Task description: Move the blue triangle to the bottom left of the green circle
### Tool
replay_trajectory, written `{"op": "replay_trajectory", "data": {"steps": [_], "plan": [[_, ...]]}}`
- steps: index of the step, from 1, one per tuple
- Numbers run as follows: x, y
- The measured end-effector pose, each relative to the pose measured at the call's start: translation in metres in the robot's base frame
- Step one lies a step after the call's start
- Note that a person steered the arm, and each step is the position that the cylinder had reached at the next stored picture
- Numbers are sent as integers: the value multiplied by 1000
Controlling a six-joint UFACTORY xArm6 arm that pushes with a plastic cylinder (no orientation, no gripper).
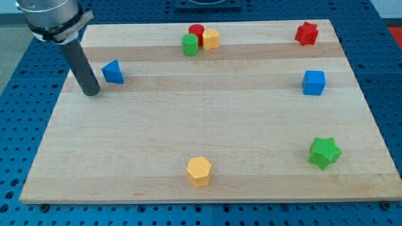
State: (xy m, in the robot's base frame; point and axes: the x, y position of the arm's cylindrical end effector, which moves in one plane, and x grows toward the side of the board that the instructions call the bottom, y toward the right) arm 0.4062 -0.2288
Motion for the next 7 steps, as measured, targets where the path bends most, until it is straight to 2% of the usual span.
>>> {"op": "replay_trajectory", "data": {"steps": [2, 3, 4, 5, 6, 7], "plan": [[-74, 83], [-96, 113], [-96, 113], [-93, 116], [-10, 122], [19, 116]]}}
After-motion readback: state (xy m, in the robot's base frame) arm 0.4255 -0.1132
